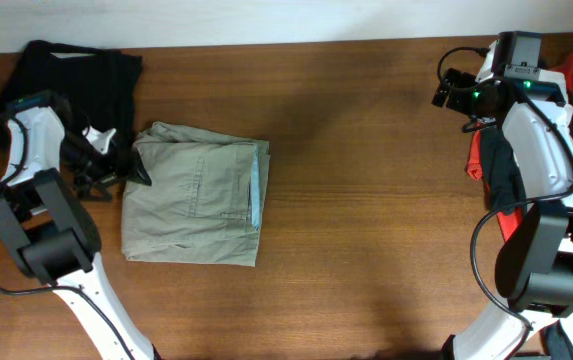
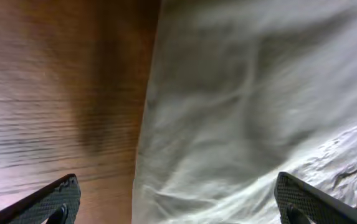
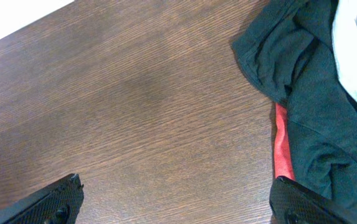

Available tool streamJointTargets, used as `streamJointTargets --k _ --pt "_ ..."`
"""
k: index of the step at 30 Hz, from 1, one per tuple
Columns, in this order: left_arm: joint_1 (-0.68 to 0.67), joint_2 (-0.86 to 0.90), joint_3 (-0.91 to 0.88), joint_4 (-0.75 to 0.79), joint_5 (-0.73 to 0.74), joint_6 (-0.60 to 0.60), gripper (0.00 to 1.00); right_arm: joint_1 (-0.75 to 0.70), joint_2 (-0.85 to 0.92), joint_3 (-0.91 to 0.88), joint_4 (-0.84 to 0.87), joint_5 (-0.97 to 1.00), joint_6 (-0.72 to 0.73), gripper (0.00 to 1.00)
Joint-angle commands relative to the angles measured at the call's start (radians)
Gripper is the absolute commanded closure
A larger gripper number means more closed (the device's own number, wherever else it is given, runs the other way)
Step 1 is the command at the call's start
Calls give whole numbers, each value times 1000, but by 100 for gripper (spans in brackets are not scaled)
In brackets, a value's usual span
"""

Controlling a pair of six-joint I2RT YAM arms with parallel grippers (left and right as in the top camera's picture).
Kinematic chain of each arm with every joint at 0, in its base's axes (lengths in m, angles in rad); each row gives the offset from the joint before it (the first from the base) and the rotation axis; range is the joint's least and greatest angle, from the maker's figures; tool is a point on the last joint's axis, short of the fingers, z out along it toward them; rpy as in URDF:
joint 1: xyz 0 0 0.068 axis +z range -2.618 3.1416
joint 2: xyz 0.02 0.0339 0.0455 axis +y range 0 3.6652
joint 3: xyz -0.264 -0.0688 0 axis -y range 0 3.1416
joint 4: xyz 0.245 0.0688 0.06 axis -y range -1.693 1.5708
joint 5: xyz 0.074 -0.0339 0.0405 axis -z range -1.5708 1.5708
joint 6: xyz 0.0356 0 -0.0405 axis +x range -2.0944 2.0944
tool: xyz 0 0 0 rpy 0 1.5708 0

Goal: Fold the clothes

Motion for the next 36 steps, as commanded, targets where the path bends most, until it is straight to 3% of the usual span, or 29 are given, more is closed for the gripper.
streamJointTargets --k 1,4,9,10,11,12,13,16,22,27,31,36 --pt "8 -3 -109 46 23 31 4 3 -23 7 0 -2 8 1" --pt "-7 -3 -195 117 131 31 19 3 -23 8 0 -2 8 1" --pt "-66 -3 -239 166 164 30 47 3 -23 7 0 -2 8 1" --pt "-82 -3 -239 186 164 26 66 3 -23 8 0 -2 8 1" --pt "-88 -3 -239 212 163 16 71 3 -23 8 0 -1 8 1" --pt "-89 -3 -239 241 163 -23 93 3 -23 8 0 -2 8 1" --pt "-89 -3 -238 283 163 -61 99 3 -23 8 0 -1 8 1" --pt "-93 -3 -175 349 47 -113 99 3 -23 8 0 -2 8 1" --pt "-103 -3 178 342 -105 -129 99 3 -23 8 0 -2 8 1" --pt "-103 -3 361 392 -138 -164 99 3 -23 8 0 -2 8 1" --pt "-101 -3 395 491 -172 -211 99 3 -23 8 0 -2 8 1" --pt "-101 -3 569 488 -195 -245 99 3 -23 7 0 -2 8 1"
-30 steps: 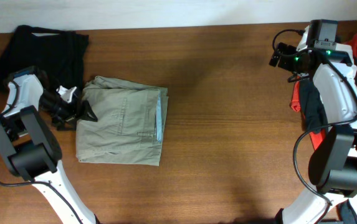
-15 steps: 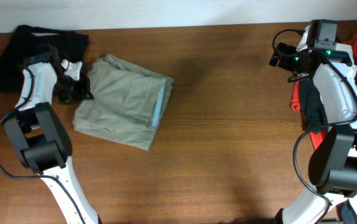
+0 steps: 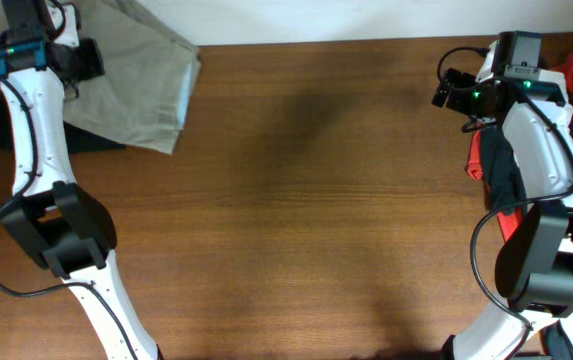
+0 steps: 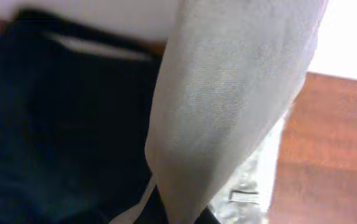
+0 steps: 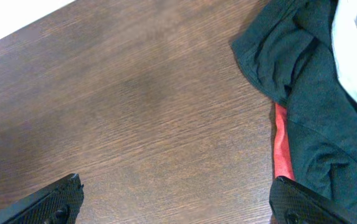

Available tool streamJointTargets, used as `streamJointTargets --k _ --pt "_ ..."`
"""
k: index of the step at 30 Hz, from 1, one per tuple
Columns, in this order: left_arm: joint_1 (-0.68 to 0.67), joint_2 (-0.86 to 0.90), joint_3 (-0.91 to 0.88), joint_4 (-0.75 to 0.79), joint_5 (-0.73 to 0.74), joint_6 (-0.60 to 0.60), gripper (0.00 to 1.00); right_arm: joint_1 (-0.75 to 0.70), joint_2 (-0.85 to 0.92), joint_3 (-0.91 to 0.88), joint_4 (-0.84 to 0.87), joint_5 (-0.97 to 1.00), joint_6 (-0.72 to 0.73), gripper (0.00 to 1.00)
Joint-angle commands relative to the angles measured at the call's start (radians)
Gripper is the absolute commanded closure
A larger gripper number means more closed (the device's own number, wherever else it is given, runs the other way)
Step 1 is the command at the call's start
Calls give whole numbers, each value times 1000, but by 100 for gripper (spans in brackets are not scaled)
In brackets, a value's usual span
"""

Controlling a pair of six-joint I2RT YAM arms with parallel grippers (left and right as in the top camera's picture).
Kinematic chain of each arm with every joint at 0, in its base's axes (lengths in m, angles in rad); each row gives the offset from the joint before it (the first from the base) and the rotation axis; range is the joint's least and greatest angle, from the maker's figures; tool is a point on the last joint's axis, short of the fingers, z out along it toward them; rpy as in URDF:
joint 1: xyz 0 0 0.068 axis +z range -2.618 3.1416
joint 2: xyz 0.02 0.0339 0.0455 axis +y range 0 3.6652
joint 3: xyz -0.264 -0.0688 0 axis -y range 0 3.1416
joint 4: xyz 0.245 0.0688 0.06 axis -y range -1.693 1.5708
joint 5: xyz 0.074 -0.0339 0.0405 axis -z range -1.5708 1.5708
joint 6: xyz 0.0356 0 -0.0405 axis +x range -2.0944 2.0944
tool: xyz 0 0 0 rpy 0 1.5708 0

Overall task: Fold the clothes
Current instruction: 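Carry the folded pants to the top left and place them on the black garment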

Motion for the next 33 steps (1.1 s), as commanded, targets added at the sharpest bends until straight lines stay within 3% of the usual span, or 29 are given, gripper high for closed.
streamJointTargets --k 1,6,11,25,33 --pt "4 -3 98 12 -60 -21 99 3 -23 7 -1 -2 8 1" --pt "14 -3 100 -9 -207 -79 99 3 -23 8 -1 -2 8 1" --pt "16 -5 100 -28 -303 -39 99 3 -23 7 -1 -2 8 1" --pt "25 -81 99 69 -371 29 99 3 -23 8 -1 -2 8 1" --pt "82 58 98 151 -371 29 99 3 -23 8 -1 -2 8 1"
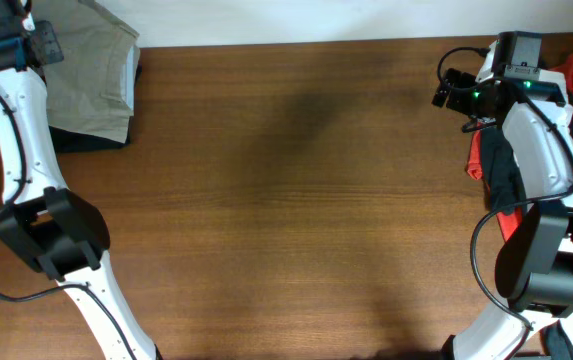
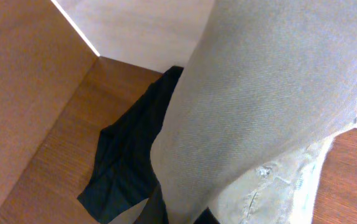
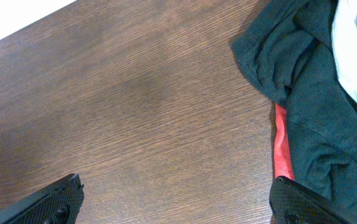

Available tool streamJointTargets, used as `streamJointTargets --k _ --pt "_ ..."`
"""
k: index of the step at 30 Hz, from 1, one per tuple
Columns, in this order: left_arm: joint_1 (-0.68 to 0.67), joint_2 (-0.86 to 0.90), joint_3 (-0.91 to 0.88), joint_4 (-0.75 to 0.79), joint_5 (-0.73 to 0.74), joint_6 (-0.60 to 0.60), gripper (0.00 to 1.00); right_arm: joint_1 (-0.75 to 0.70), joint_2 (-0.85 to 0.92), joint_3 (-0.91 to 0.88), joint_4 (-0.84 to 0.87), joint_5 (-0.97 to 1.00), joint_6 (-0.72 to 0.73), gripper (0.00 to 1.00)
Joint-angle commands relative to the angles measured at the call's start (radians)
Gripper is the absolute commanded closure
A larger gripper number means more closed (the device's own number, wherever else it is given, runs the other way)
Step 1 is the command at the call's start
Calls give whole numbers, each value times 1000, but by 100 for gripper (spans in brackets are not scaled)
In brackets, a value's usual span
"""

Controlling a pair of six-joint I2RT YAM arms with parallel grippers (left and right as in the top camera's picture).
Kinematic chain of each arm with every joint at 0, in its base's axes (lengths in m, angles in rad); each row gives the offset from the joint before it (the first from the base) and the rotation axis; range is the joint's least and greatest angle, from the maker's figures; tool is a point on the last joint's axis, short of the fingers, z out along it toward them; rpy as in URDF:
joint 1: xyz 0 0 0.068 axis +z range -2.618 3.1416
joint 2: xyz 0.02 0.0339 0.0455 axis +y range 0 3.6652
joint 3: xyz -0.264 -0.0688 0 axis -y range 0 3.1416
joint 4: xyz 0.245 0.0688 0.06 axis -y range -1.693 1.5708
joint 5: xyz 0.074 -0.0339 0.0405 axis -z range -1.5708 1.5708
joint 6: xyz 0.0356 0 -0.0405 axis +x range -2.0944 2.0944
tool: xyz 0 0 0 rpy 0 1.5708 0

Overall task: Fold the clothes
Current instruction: 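Carry the folded pants to the top left and place them on the black garment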

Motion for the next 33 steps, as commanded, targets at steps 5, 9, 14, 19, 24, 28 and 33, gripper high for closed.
streamJointTargets --k 5,9,14,19,24,28,33 --pt "107 201 31 124 -22 12 88 3 -23 7 -1 -2 7 1" --pt "117 210 38 133 -127 12 1 3 -23 7 -1 -2 7 1" --pt "97 208 73 106 -79 11 81 3 -23 7 -1 -2 8 1" --pt "92 259 73 186 -6 -15 99 3 -23 7 -1 -2 7 1" --pt "111 365 73 86 -127 -15 99 3 -23 7 -1 -2 8 1" --pt "142 362 89 -16 -165 -8 99 3 -23 8 -1 -2 8 1" --pt "85 214 141 -30 -167 -20 99 3 -23 7 -1 -2 8 1"
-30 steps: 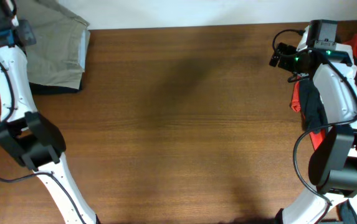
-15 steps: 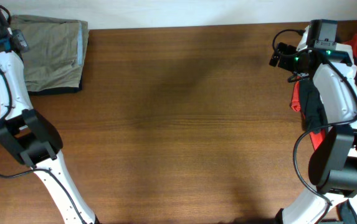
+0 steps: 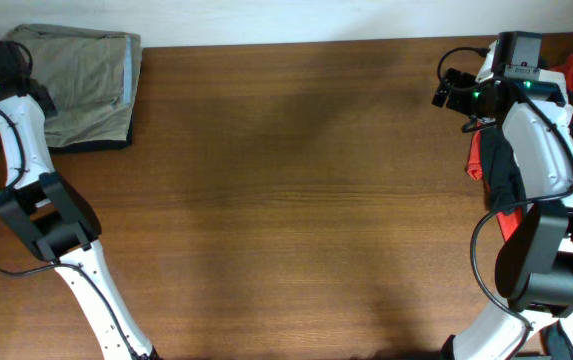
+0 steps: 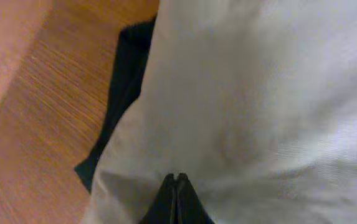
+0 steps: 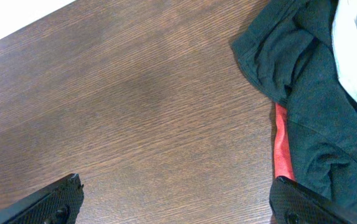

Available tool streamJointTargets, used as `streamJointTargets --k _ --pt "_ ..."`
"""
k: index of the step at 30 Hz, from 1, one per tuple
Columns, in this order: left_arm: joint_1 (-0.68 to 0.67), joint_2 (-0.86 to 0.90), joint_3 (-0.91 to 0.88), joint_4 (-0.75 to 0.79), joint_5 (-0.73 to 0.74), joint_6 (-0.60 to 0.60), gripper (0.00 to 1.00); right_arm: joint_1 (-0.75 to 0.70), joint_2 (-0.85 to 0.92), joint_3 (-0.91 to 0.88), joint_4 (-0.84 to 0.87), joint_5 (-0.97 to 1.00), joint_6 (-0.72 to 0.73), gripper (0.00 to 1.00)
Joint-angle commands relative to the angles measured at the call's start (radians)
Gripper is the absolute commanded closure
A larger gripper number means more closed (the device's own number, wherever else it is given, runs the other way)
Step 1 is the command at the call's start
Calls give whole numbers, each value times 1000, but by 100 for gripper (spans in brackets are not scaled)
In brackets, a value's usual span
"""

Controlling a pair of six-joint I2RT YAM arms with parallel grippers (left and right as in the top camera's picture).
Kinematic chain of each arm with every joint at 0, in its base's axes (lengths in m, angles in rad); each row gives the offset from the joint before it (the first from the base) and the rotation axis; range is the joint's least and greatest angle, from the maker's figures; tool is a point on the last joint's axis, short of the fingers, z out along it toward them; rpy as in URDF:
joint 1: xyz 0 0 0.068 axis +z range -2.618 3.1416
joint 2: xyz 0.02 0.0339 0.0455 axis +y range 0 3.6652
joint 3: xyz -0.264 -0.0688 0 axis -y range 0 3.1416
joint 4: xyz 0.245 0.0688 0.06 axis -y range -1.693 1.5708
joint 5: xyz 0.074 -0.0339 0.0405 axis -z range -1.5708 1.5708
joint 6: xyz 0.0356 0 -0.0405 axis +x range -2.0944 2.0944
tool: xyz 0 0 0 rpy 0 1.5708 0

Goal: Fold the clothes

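The folded khaki trousers lie at the table's far left corner on top of a black garment. My left gripper sits at their left edge. In the left wrist view its fingers are pressed together, shut on the khaki cloth, with the black garment showing beneath. My right gripper hangs open over bare wood near the far right; its fingers stand wide apart with nothing between them.
A heap of unfolded clothes lies at the right edge: a dark teal garment, a red one and a white one. The same heap shows overhead beside the right arm. The wooden table spans the middle.
The khaki trousers hung from my left gripper above the black garment; now they lie flat on it, with the gripper lowered at their left edge and still shut. The right arm has not moved.
The folded trousers lay left of centre with my left gripper open at their edge. Then the gripper held them lifted over the far left corner, then nearer the black garment. Now they rest on top of it. The right gripper stayed open throughout.
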Motion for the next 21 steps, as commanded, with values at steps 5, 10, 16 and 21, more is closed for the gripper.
streamJointTargets --k 5,10,16,21 --pt "-142 -355 35 -204 215 -14 1 3 -23 7 0 -2 8 1" --pt "-278 -620 35 -538 462 -14 1 3 -23 8 0 -2 8 1" --pt "-432 -791 14 -844 502 -14 1 3 -23 8 0 -2 8 1" --pt "-555 -946 -85 -844 454 -32 1 3 -23 7 0 -2 8 1"
